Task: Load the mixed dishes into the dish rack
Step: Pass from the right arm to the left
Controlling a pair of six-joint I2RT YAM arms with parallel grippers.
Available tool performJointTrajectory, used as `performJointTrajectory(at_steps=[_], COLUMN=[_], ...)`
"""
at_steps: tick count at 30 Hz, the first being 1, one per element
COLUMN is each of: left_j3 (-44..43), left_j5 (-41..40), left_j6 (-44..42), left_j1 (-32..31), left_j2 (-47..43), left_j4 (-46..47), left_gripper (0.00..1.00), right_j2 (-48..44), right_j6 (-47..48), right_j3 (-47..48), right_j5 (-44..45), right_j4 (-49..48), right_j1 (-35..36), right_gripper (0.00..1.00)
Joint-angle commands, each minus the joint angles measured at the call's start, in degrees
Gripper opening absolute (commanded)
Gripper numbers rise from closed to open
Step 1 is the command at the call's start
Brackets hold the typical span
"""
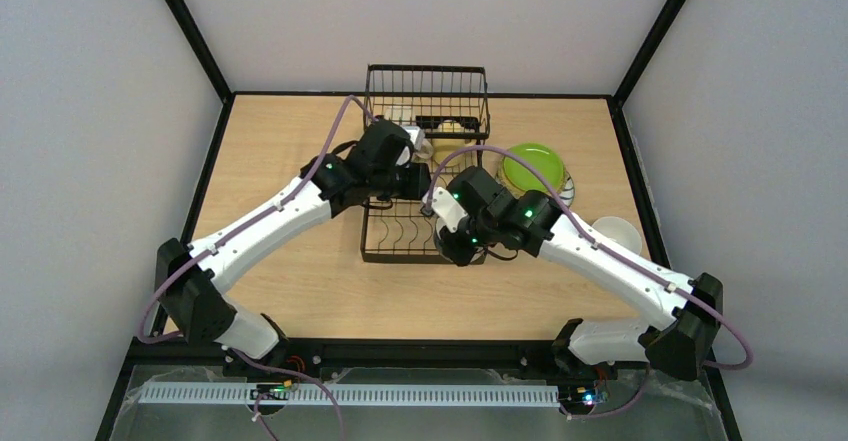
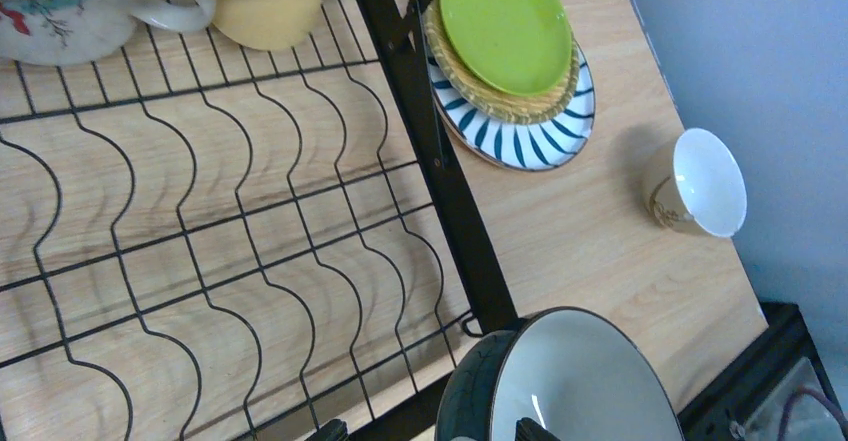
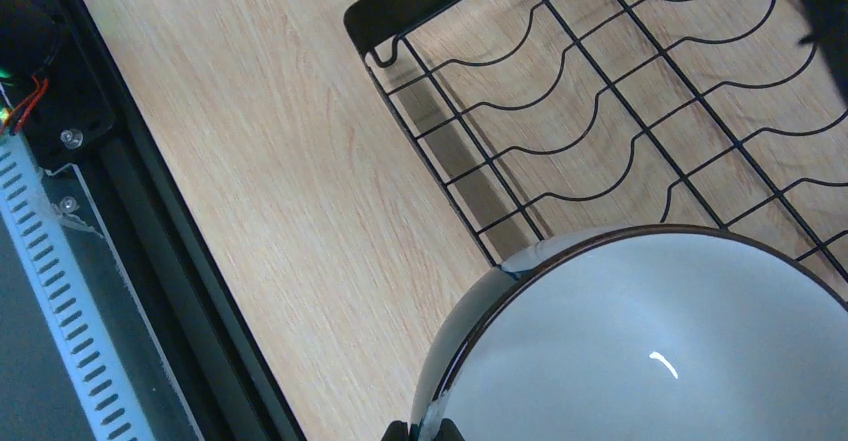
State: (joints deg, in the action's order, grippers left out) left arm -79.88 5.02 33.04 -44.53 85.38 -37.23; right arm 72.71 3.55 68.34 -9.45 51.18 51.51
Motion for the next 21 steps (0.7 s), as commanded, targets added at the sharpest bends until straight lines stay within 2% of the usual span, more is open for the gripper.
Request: performJointTrajectory(at_steps=[1, 10, 15, 21], left_j3=[0.0, -3.6, -5.1, -7.0], left_j5=[10.6, 25.5, 27.6, 30.3], left_j6=[-2.5, -8.0, -9.2, -11.7], left_j1=[0.6, 4.3, 4.6, 5.0], left_j2=[1.9, 5.7, 7.0, 8.8], left_j4=[-2.1, -3.1, -4.0, -6.2], left_gripper=[0.94, 0.88, 0.85, 0.78], right_j2=[-0.2, -0.5, -0.3, -1.0], right_j6=[2.4, 5.6, 8.0, 9.6], right_j3=[4.7, 5.3, 6.0, 5.9], right_j5=[1.3, 3.0, 4.3, 5.2], right_j4=[-6.6, -5.2, -3.6, -2.7], right_j1=[1.6, 3.6, 3.6, 3.6], right_gripper=[0.0, 0.0, 0.0, 0.0])
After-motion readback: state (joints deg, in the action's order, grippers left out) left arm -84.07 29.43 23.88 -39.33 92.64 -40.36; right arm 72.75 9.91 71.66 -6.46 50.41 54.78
